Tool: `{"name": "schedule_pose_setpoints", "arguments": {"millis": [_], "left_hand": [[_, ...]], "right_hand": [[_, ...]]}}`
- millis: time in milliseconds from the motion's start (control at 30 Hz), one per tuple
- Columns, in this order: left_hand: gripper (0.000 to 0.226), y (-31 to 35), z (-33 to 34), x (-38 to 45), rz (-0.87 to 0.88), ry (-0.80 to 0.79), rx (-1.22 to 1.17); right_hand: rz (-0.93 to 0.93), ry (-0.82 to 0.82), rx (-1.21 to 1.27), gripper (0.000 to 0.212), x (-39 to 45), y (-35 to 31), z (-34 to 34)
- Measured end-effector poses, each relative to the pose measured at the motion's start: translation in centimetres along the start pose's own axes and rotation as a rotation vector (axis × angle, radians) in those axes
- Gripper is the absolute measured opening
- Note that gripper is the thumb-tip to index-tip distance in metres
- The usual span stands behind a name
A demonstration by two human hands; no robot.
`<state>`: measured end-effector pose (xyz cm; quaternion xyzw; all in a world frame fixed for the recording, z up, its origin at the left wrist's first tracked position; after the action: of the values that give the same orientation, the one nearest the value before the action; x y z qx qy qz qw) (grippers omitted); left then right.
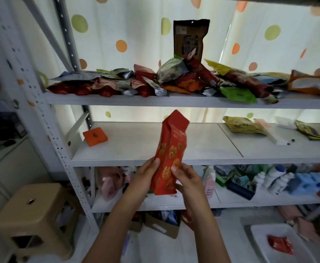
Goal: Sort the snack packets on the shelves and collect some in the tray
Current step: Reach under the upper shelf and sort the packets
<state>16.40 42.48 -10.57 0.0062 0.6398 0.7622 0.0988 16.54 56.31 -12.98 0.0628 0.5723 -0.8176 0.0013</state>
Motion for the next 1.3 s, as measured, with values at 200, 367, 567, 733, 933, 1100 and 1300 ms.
{"name": "schedule_pose_setpoints", "arguments": {"millis": [200, 367, 567, 733, 933, 1100, 1300], "left_hand": [[0.027, 1.5, -3.7, 0.3, 0.105, 0.244, 0.065], [0.016, 3.9, -5.0, 2.9, 0.207, 0.431, 0.136], [0.022, 12.1, -5.3, 3.5, 0.444, 0.523, 0.499], [0.033, 19.4, -7.6, 2.7, 0.551, 0.505, 0.660], [0.031, 26.7, -12.5, 4.8, 0.601, 0.582, 0.680], [0.032, 30.3, -17.7, 8.1, 0.563, 0.643, 0.545], [0.024, 35.4, -24.2, 15.4, 0.568, 0.669, 0.630]], "right_hand": [[-0.051, 0.059, -0.022, 0.025, -0.2, 0.6, -0.2], [-0.151, 0.081, -0.090, 0.005, 1.6, -2.5, 0.0], [-0.255, 0.093, -0.202, 0.015, 4.3, -8.1, 4.0], [-0.366, 0.025, -0.259, 0.018, 7.4, -13.3, 10.0], [-0.494, -0.003, -0.280, 0.007, 11.7, -17.4, 19.1], [-0.604, -0.021, -0.361, 0.008, 15.9, -19.6, 25.9], [-0.619, -0.023, -0.474, 0.009, 23.7, -21.7, 33.9]]}}
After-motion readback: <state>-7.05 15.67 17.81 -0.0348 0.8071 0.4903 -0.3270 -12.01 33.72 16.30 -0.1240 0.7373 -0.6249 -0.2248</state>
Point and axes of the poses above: each hand's wrist, its own x-axis towards the middle knuckle, its own z-axis out of the palm, y = z × x, the point moved 7 cm from there along x, towards the middle knuckle
